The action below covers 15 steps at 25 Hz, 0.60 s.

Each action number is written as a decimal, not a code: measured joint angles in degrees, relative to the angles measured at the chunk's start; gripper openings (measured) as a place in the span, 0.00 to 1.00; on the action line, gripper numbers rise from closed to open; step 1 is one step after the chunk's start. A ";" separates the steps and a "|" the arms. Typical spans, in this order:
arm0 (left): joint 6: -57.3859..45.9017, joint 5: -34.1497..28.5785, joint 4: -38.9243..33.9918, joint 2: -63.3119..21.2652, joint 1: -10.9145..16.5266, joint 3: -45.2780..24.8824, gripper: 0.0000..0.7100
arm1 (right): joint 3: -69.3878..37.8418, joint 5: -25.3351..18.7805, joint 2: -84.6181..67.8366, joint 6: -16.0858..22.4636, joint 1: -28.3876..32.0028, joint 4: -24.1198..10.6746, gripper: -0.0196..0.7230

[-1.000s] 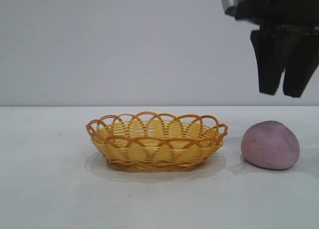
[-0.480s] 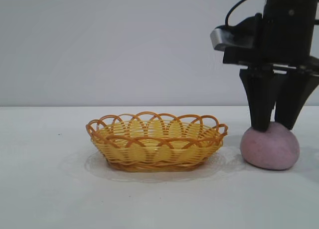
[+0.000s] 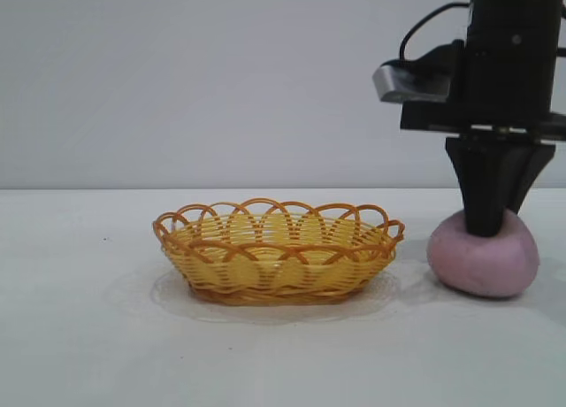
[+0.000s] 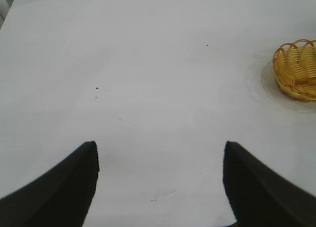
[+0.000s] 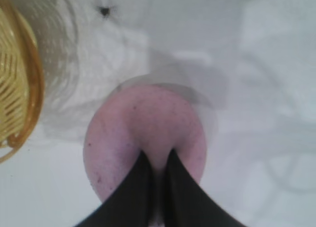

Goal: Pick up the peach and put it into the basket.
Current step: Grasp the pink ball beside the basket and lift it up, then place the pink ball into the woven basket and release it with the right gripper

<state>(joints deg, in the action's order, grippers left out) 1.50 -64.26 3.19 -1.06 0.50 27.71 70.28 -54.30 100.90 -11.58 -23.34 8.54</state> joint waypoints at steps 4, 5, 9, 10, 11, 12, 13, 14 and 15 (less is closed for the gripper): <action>0.00 0.00 0.00 0.00 0.00 0.00 0.66 | 0.00 0.00 -0.95 -0.08 -2.17 0.93 0.03; 0.00 0.00 0.00 0.00 0.00 0.00 0.66 | 0.00 0.00 -0.95 -0.08 -3.16 0.93 0.03; 0.00 0.00 0.00 0.00 0.00 0.00 0.66 | 0.00 2.67 -0.95 -0.22 -9.06 1.02 0.03; 0.00 0.00 0.00 0.00 0.00 0.00 0.66 | 0.00 3.84 -0.85 -0.22 -10.48 1.16 0.03; 0.00 0.00 0.00 0.00 0.00 0.00 0.66 | 0.00 5.02 -0.85 -0.22 -11.63 1.29 0.03; 0.00 0.00 0.00 0.00 0.00 0.00 0.66 | 0.00 5.95 -0.63 -0.22 -12.45 1.29 0.03; 0.00 0.00 0.00 0.00 0.00 0.00 0.66 | 0.00 7.00 -0.35 -0.24 -13.22 1.44 0.03; 0.00 0.00 0.00 0.00 0.00 0.00 0.66 | 0.11 7.92 0.23 -0.34 -13.84 1.55 0.03; 0.00 0.00 0.00 0.00 0.00 0.00 0.66 | 0.13 8.76 0.80 -0.34 -14.35 1.55 0.03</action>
<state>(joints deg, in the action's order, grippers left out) 1.50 -64.26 3.19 -1.06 0.50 27.71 70.40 -45.53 101.70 -11.91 -37.69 10.09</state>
